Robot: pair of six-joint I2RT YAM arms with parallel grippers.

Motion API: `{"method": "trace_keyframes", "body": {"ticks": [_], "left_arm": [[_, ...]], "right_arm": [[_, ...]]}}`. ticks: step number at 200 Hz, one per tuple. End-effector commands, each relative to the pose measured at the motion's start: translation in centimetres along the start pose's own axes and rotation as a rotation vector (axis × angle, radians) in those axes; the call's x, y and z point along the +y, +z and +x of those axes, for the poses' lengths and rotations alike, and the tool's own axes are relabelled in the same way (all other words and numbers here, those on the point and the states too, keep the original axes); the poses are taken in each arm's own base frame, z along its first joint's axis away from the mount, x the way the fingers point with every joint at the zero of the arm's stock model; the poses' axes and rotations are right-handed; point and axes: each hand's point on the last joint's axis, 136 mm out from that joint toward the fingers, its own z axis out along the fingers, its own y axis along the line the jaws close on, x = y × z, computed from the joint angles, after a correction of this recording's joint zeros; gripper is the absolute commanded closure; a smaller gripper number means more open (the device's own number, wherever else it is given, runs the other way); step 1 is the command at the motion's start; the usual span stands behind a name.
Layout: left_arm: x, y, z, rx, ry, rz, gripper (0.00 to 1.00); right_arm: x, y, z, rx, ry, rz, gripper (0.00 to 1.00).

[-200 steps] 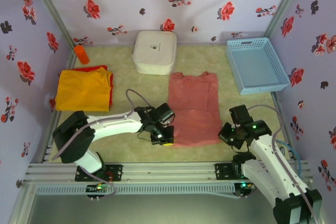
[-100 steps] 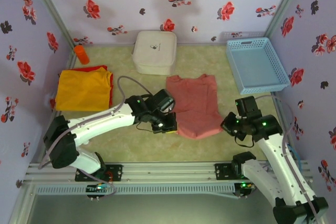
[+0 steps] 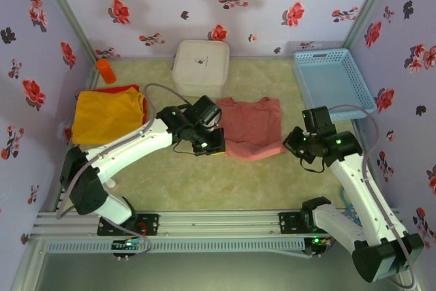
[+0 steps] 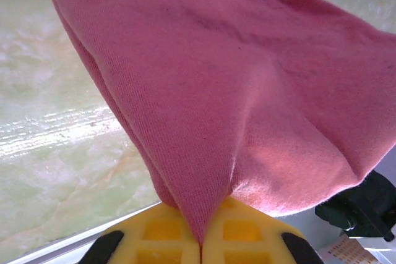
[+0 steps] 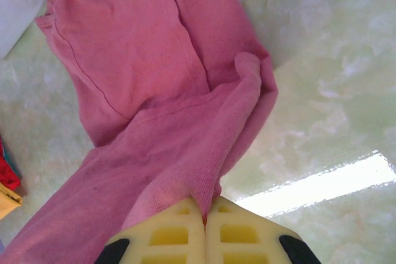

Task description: Fold and stack the t-shirts

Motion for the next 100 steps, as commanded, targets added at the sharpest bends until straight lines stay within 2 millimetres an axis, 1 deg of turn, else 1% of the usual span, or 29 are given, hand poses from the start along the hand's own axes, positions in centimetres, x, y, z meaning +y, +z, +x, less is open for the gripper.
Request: {"method": "trace_keyframes", "body": {"ticks": [1, 34, 59, 100], "left_arm": [[0.0, -0.9, -1.4, -0.021, 0.030, -0.003, 1.00], [0.1, -1.1, -3.2, -0.032, 0.023, 0.031, 1.00], [0.1, -1.1, -4.8, -0.045, 0.021, 0.050, 1.00], [-0.4, -0.9, -7.1, -0.054, 0.049, 0.054, 1.00]], "right_arm": [[2.2, -1.0, -2.5, -0.080, -0.026, -0.072, 1.00], [3.1, -0.9, -4.1, -0.085, -0.026, -0.084, 1.00], [3.4, -0.5, -5.1, -0.088, -0.021, -0.092, 1.00], [4.1, 0.1, -6.6, -0.097, -0.031, -0.089, 1.00]]}}
